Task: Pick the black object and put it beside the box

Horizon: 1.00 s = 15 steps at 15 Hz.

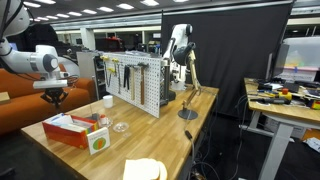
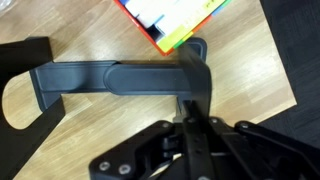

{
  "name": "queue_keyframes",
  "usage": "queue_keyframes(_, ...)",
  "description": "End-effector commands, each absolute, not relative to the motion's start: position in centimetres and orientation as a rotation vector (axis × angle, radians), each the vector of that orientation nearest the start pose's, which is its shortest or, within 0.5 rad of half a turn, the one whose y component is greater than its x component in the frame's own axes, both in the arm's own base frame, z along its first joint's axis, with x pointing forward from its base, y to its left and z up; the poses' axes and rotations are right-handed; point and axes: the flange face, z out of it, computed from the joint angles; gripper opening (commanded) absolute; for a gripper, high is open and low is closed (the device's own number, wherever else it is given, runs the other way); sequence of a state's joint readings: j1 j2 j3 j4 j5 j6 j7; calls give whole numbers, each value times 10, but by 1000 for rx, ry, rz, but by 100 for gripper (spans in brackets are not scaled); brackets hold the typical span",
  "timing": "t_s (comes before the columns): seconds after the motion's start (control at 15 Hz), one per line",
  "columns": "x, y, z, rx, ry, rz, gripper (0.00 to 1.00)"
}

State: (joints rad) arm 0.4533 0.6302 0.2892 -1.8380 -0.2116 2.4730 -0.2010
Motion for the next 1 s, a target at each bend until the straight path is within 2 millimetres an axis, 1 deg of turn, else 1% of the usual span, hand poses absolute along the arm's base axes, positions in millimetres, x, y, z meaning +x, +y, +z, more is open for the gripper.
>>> queue_keyframes(0.0, 478, 417, 199, -2685, -1561, -25, 1)
queue_keyframes(0.07, 477, 415, 196, -2685, -1554, -10, 1)
queue_keyframes(0.13, 477, 414, 195, -2688, -1539, -5, 27)
queue_keyframes(0.2, 478, 415, 195, -2693, -1532, -3, 28)
queue_keyframes(0.27, 477, 413, 194, -2695, -1532, 0, 34)
queue_keyframes(0.73, 480, 408, 195, -2699, -1538, -6, 82)
queue_keyframes(0.87, 477, 407, 203, -2702, -1541, -35, 96)
queue_keyframes(0.93, 473, 407, 212, -2704, -1532, -40, 99)
